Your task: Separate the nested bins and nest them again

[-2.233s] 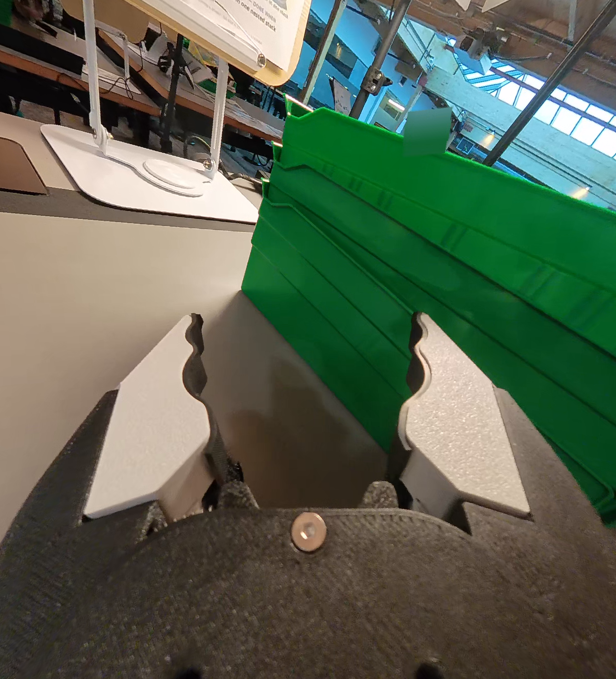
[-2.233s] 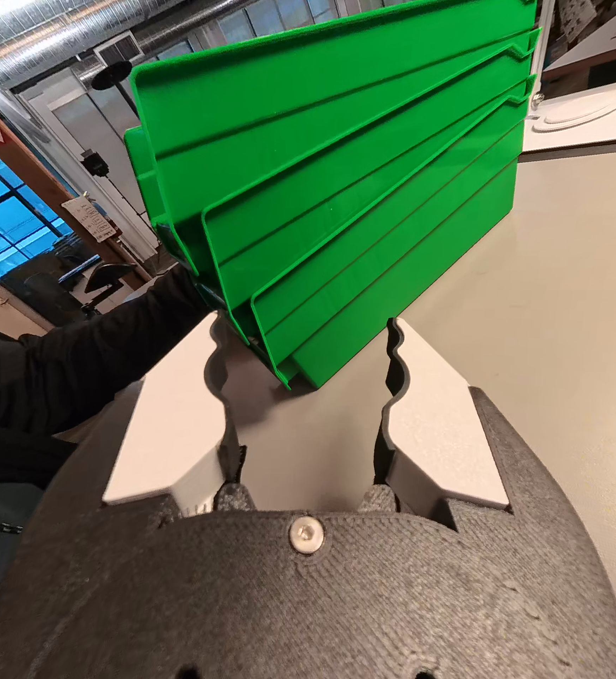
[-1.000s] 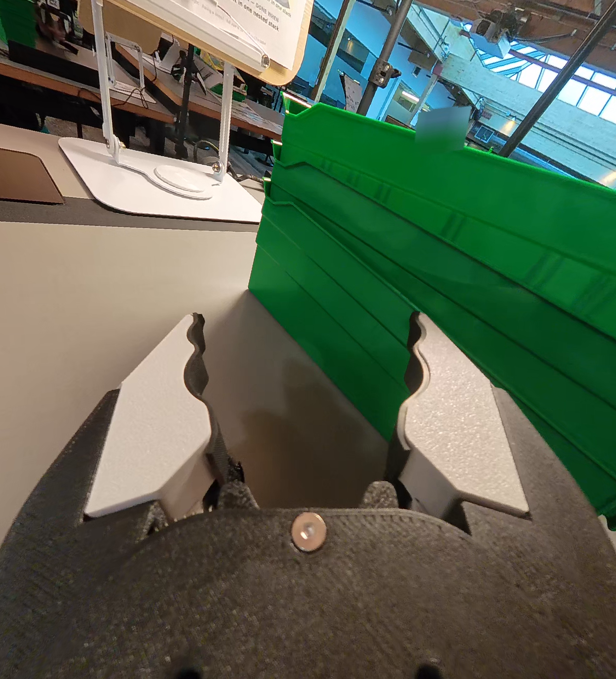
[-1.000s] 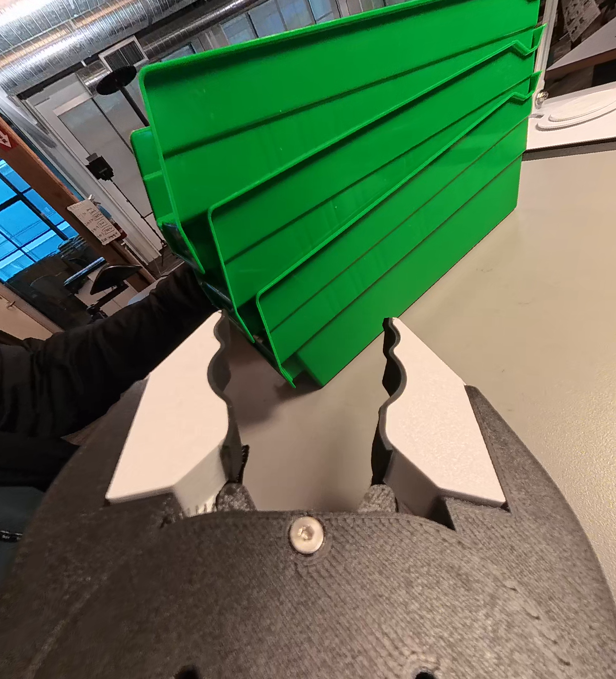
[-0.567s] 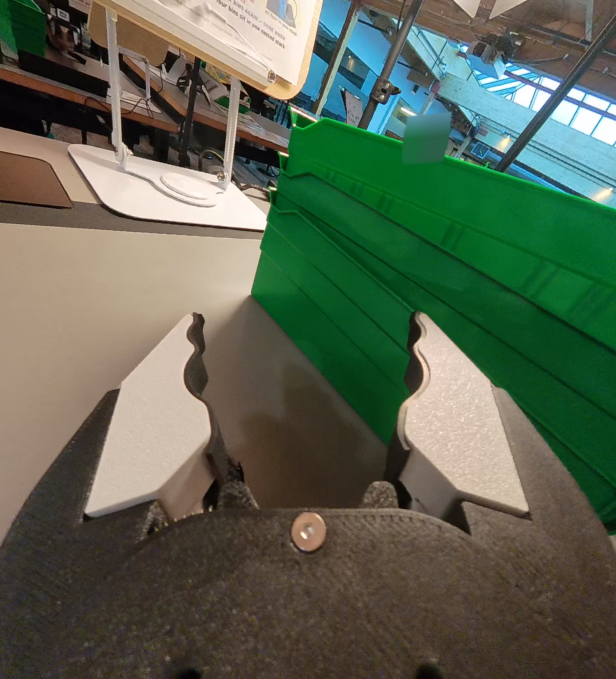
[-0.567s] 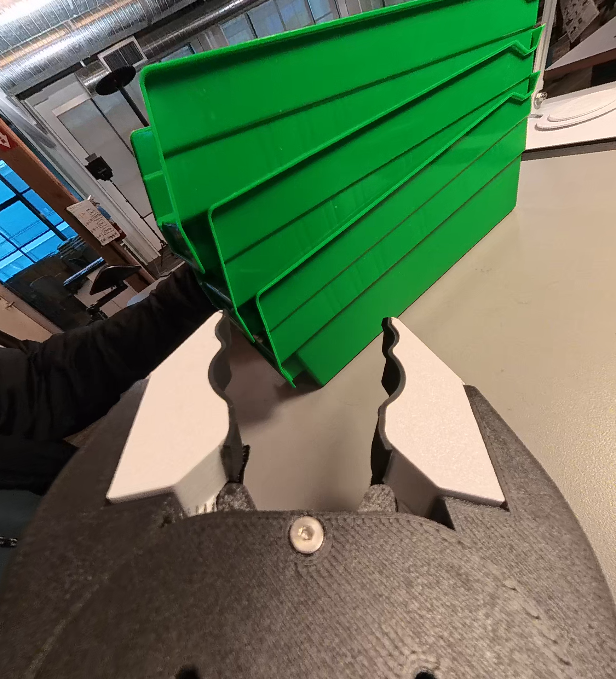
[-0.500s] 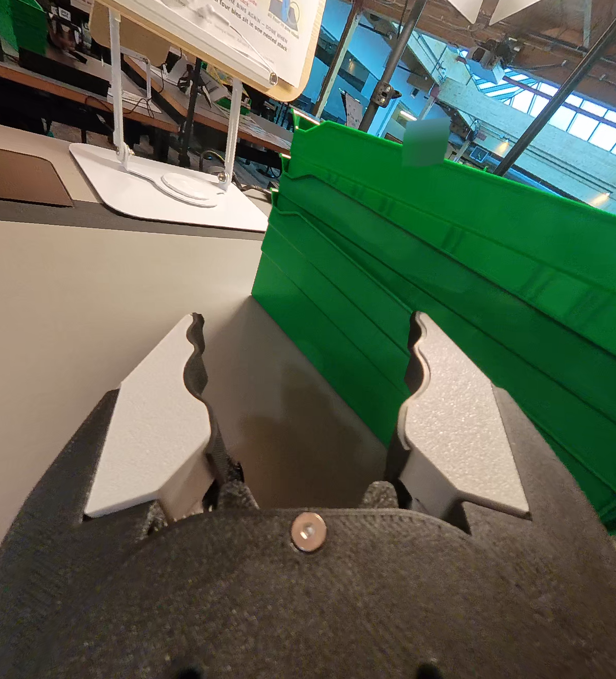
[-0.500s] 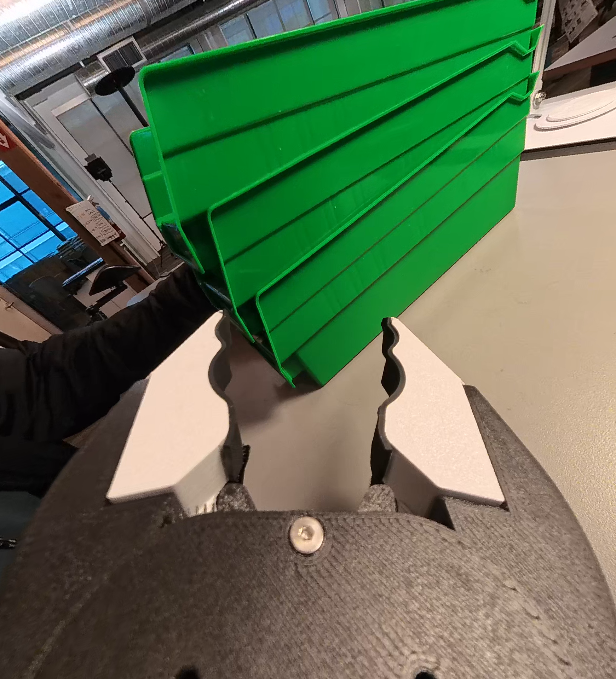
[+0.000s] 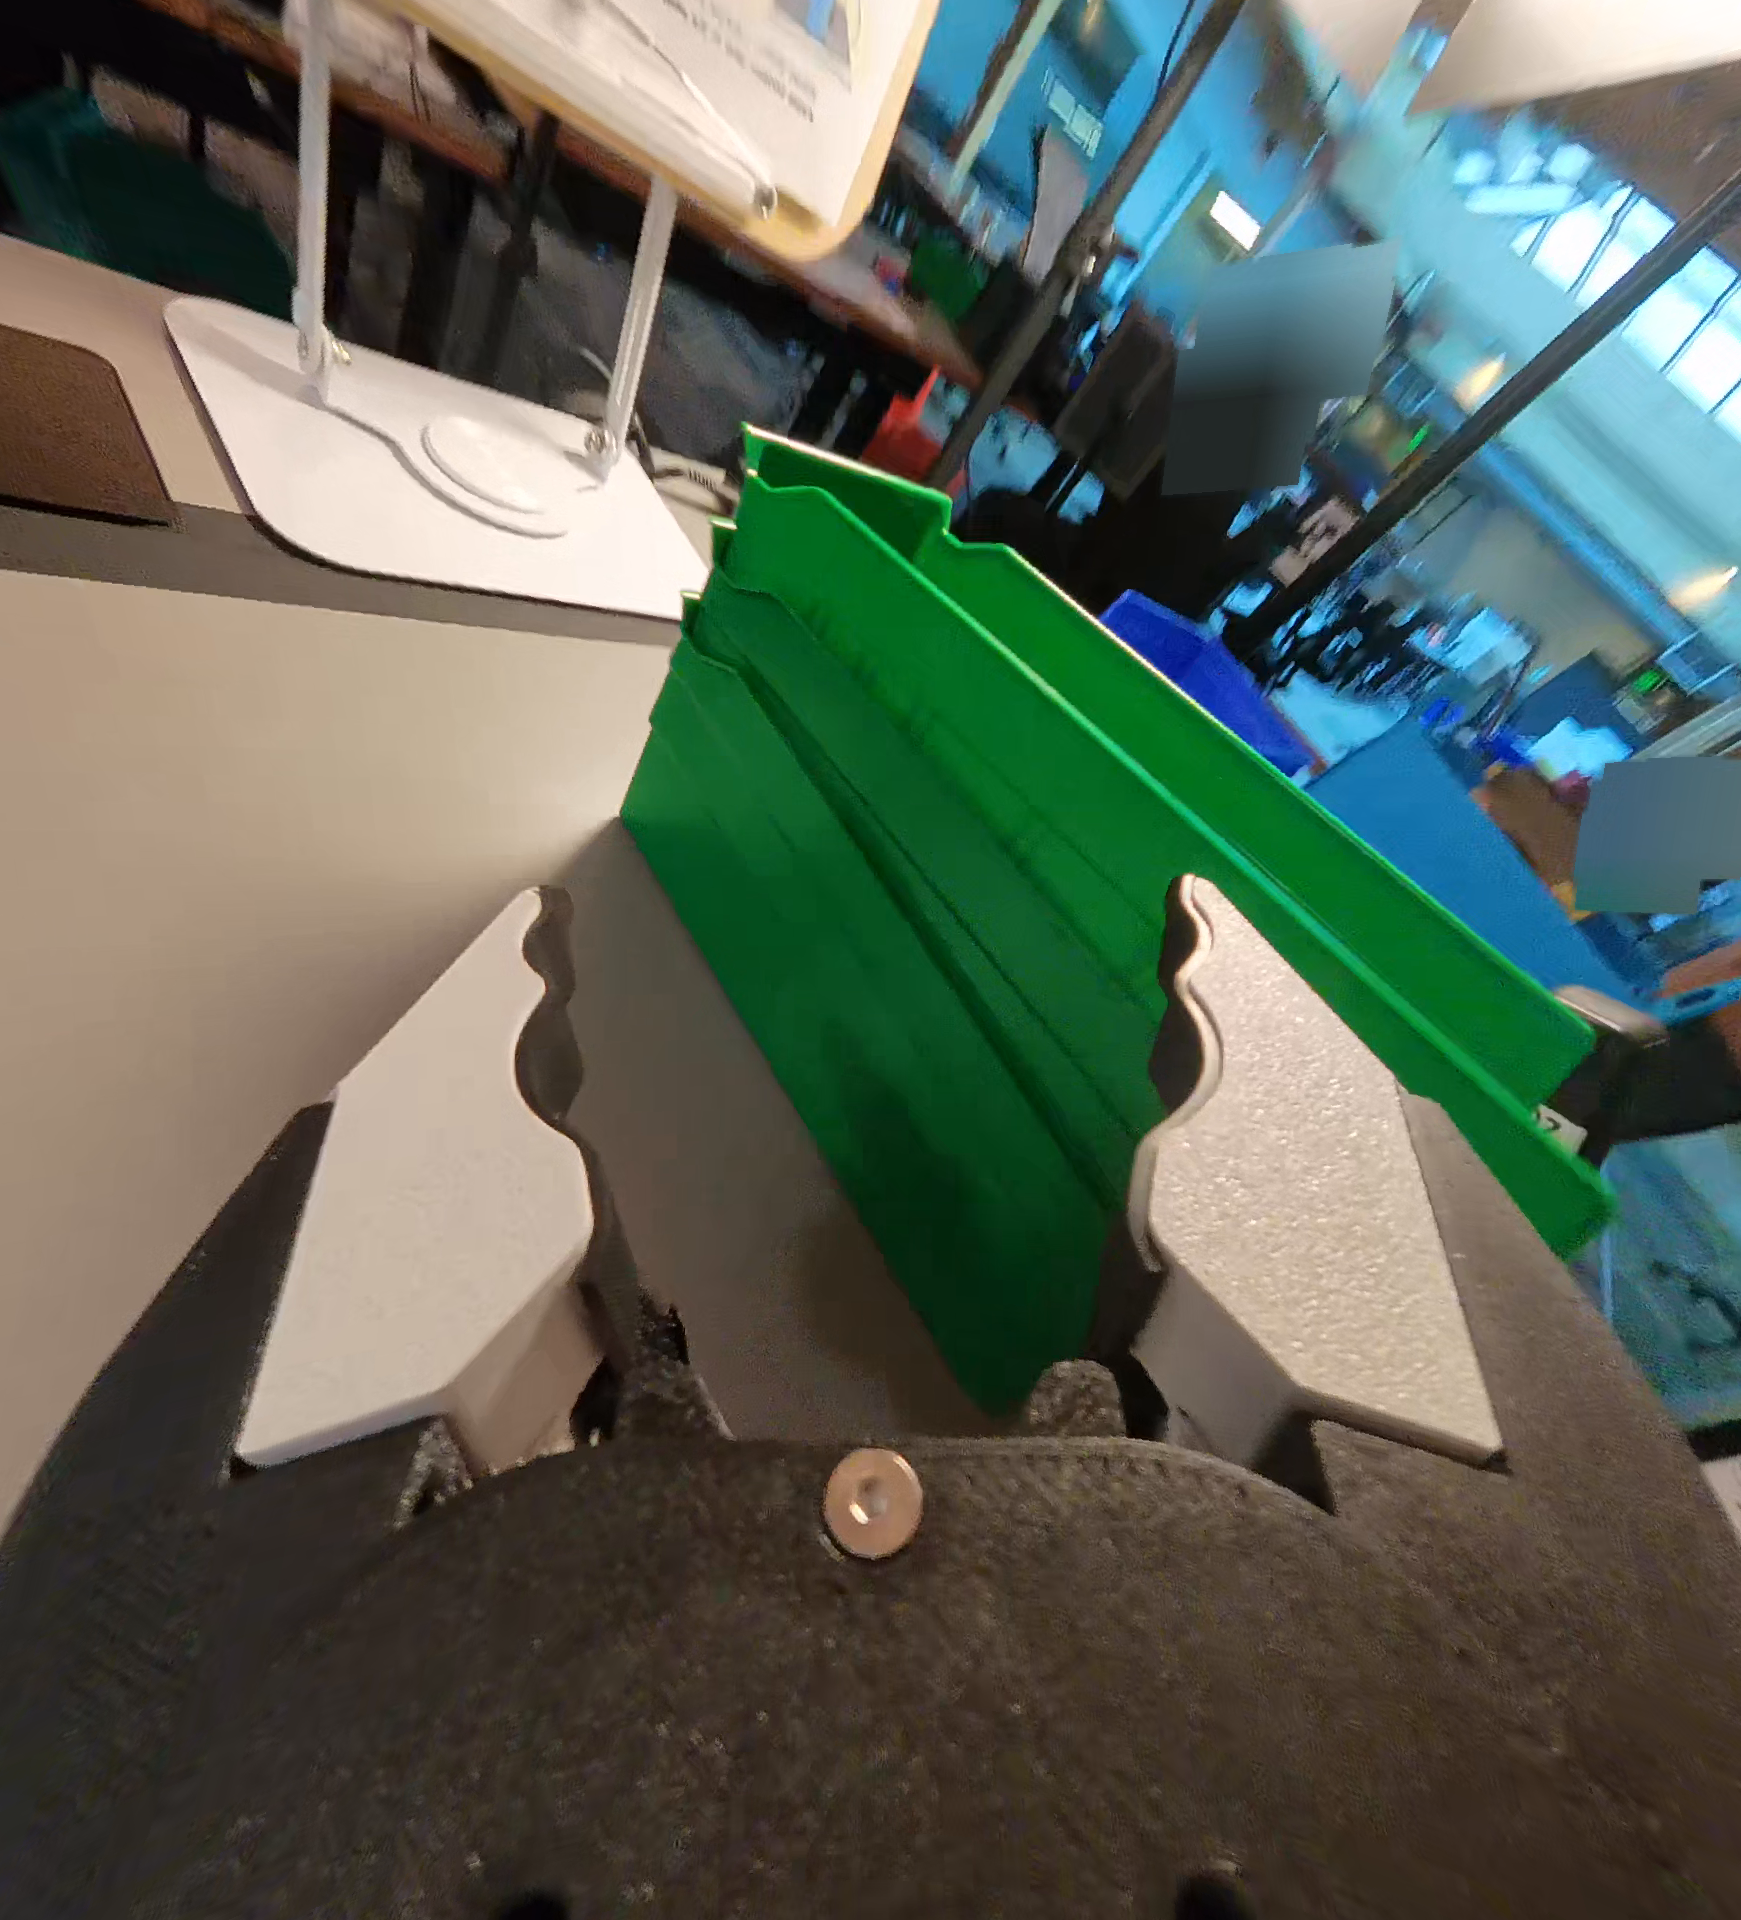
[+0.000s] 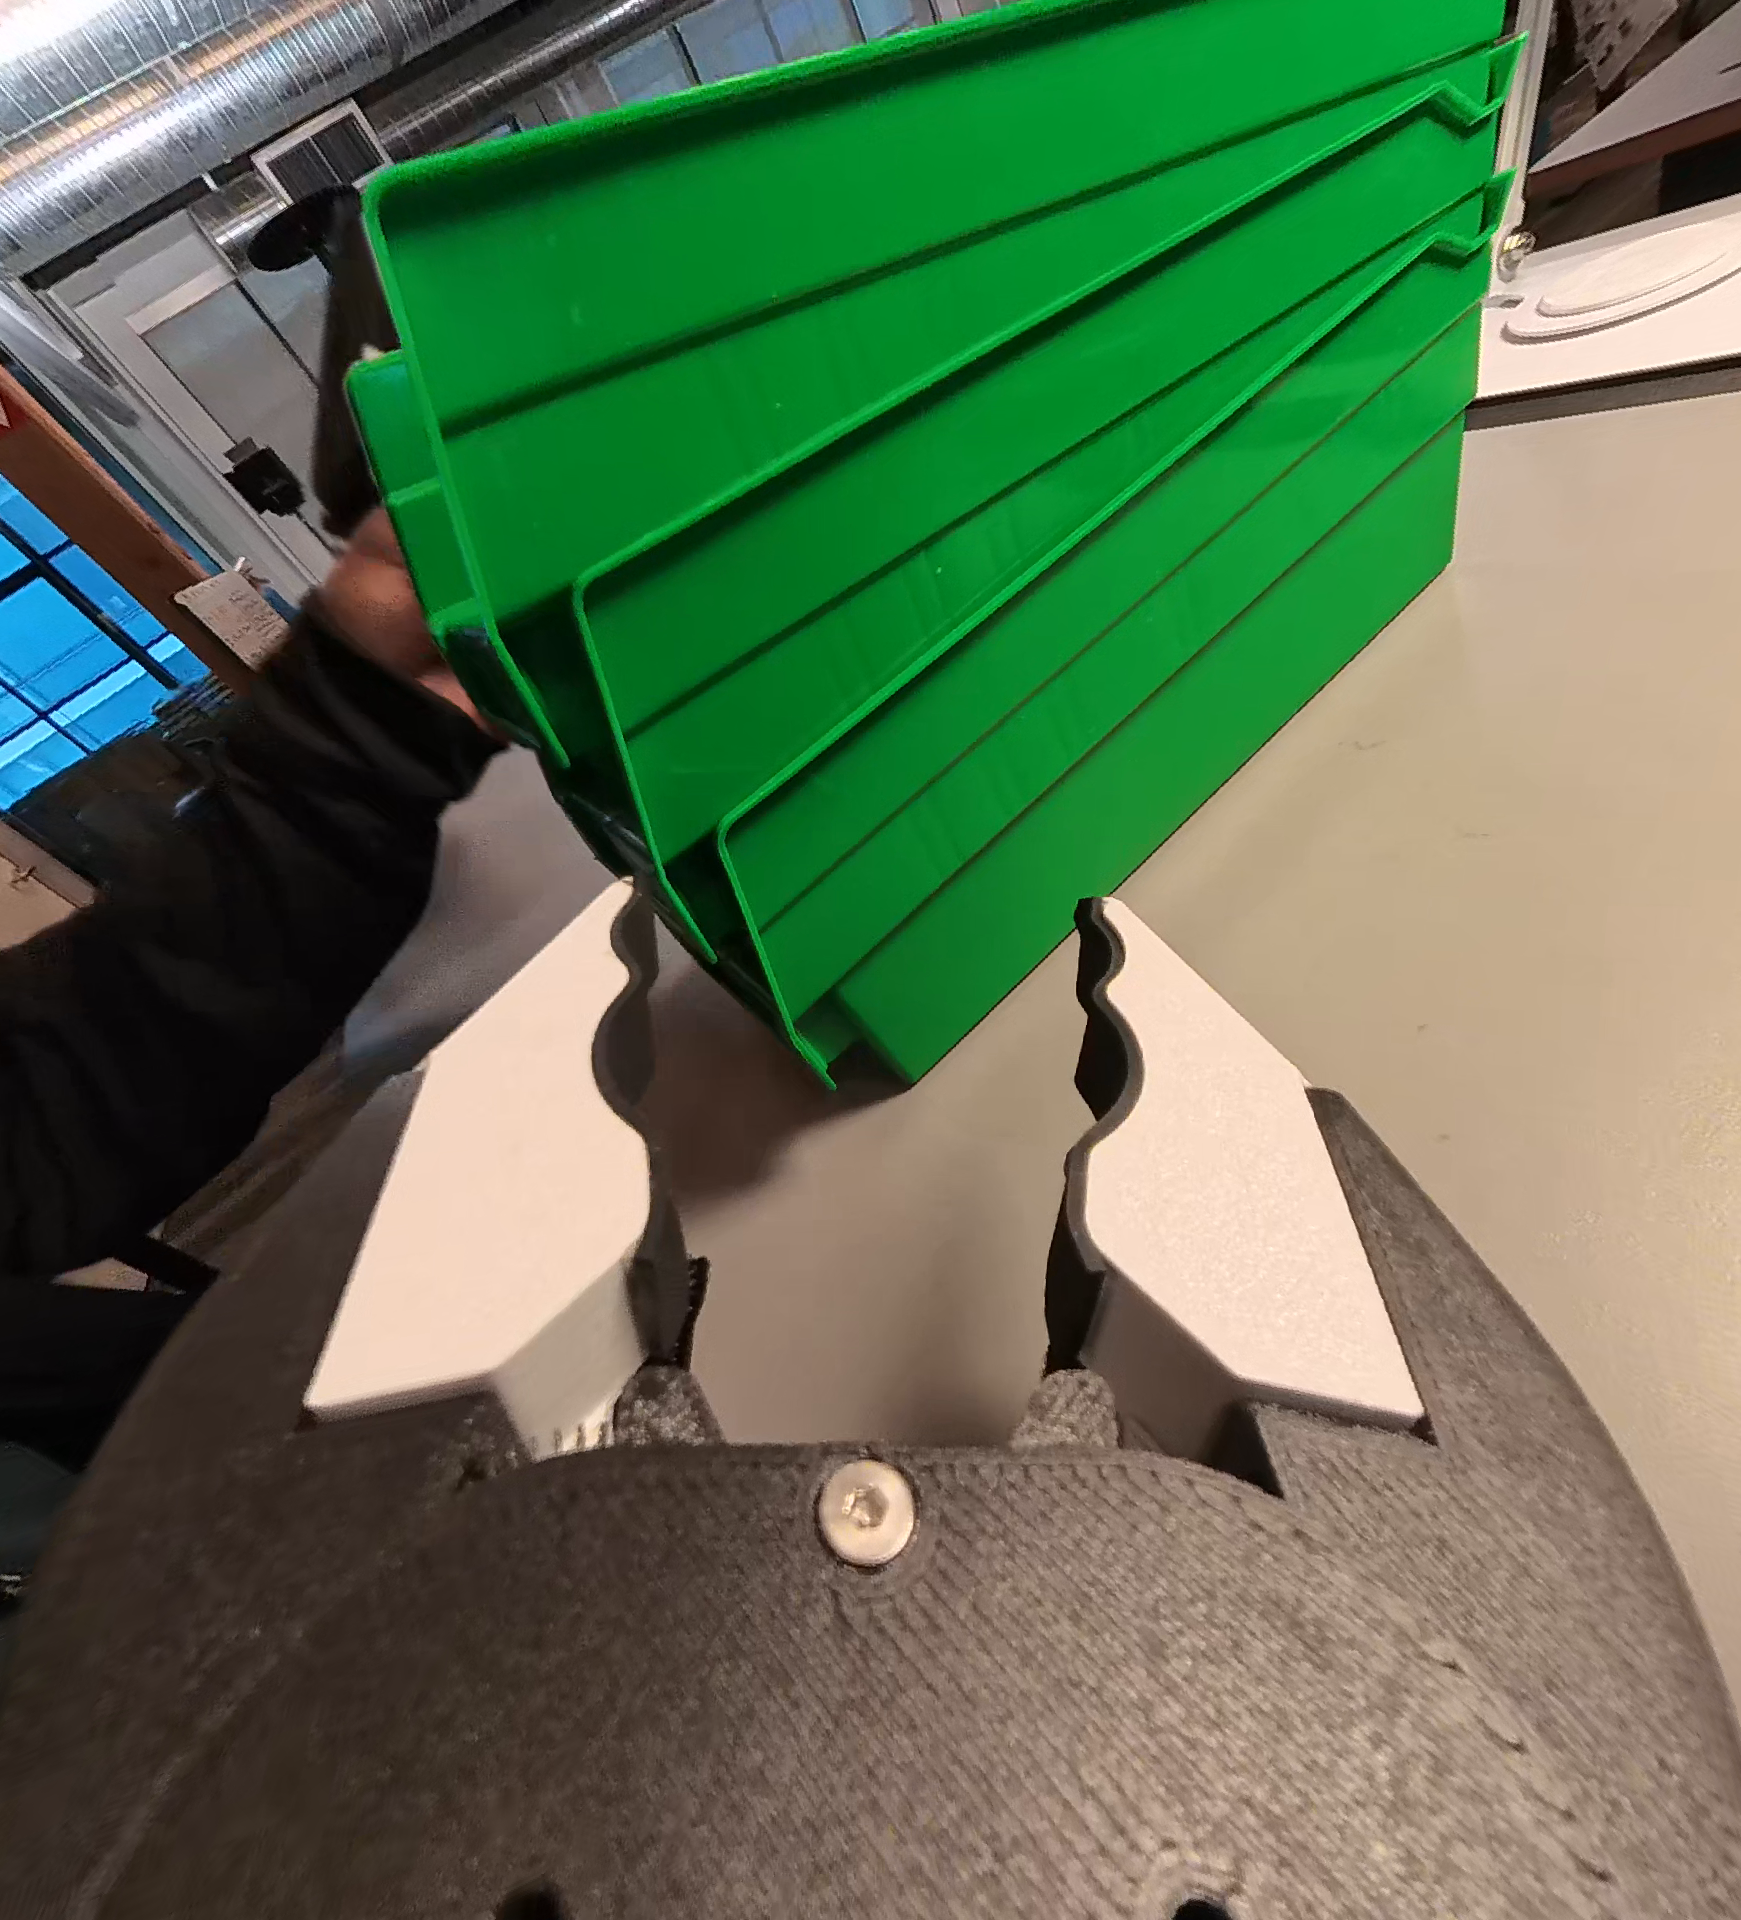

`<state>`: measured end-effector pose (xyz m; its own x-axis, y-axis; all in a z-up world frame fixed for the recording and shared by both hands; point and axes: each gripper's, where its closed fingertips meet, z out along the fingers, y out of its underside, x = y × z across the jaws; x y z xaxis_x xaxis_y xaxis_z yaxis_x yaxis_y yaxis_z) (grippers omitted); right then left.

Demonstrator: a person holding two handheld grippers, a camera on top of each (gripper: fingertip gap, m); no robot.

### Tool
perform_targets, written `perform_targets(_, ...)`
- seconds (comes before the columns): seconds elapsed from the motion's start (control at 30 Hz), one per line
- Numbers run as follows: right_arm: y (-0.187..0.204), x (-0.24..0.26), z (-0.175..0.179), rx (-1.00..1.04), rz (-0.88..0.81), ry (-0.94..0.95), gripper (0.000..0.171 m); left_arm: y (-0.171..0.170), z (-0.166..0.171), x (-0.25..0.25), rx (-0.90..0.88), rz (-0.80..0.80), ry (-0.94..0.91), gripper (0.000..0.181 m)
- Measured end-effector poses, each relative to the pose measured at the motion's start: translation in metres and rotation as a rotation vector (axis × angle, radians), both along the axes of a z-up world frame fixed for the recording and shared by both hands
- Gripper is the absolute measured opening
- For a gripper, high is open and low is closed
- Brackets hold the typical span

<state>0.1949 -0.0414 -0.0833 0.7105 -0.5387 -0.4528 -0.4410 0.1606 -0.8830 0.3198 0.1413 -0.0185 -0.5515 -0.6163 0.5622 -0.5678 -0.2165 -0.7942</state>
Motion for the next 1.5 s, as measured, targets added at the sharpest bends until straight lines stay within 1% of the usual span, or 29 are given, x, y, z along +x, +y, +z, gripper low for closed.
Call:
perform_targets(0.1, -0.001, 0.0, 0.0, 0.002, -0.013, 0.005, 0.082, -0.016, 0.022, -0.005, 0.114, -0.051, 0.066, 0.114)
perform_targets(0.2, -0.001, 0.001, -0.001, 0.004, -0.015, 0.016, 0.082, -0.039, 0.046, -0.009, 0.179, -0.123, 0.107, 0.115)
perform_targets(0.33, 0.014, -0.005, 0.0, 0.019, 0.058, 0.016, 0.085, -0.064, 0.059, -0.005, 0.295, -0.163, 0.136, 0.115)
perform_targets(0.4, 0.028, -0.012, 0.0, -0.001, 0.105, 0.003, 0.089, -0.074, 0.058, -0.005, 0.348, -0.185, 0.161, 0.115)
perform_targets(0.47, 0.044, -0.018, 0.0, -0.013, 0.141, -0.003, 0.091, -0.082, 0.051, -0.005, 0.403, -0.198, 0.19, 0.116)
perform_targets(0.53, 0.059, -0.019, -0.001, -0.031, 0.146, -0.011, 0.102, -0.088, 0.044, -0.005, 0.466, -0.208, 0.218, 0.116)
perform_targets(0.6, 0.074, -0.029, -0.001, -0.047, 0.212, -0.031, 0.099, -0.094, 0.038, -0.003, 0.529, -0.213, 0.237, 0.116)
perform_targets(0.67, 0.084, -0.039, -0.004, -0.052, 0.273, -0.013, 0.096, -0.097, 0.033, 0.002, 0.607, -0.201, 0.244, 0.117)
perform_targets(0.77, 0.077, -0.037, -0.003, -0.039, 0.248, -0.008, 0.096, -0.1, 0.024, 0.009, 0.756, -0.184, 0.246, 0.121)
perform_targets(0.93, 0.066, -0.041, 0.001, 0.021, 0.235, 0.018, 0.094, -0.108, 0.011, 0.011, 0.962, -0.203, 0.271, 0.13)
perform_targets(1.03, 0.064, -0.043, 0.001, 0.02, 0.234, 0.017, 0.093, -0.105, 0.004, 0.013, 1.079, -0.191, 0.286, 0.134)
perform_targets(1.17, 0.066, -0.045, -0.002, 0.002, 0.243, 0.019, 0.092, -0.101, -0.003, 0.014, 1.142, -0.182, 0.339, 0.139)
perform_targets(1.23, 0.068, -0.047, -0.002, -0.007, 0.252, 0.017, 0.092, -0.102, -0.006, 0.013, 1.146, -0.184, 0.366, 0.135)
perform_targets(1.27, 0.068, -0.048, -0.003, -0.01, 0.255, 0.017, 0.092, -0.103, -0.008, 0.013, 1.144, -0.184, 0.372, 0.138)
perform_targets(1.3, 0.068, -0.049, -0.003, -0.011, 0.258, 0.019, 0.092, -0.104, -0.008, 0.014, 1.144, -0.18, 0.373, 0.136)
perform_targets(1.5, 0.067, -0.051, -0.003, -0.004, 0.262, 0.025, 0.091, -0.099, -0.003, 0.017, 1.167, -0.156, 0.365, 0.115)
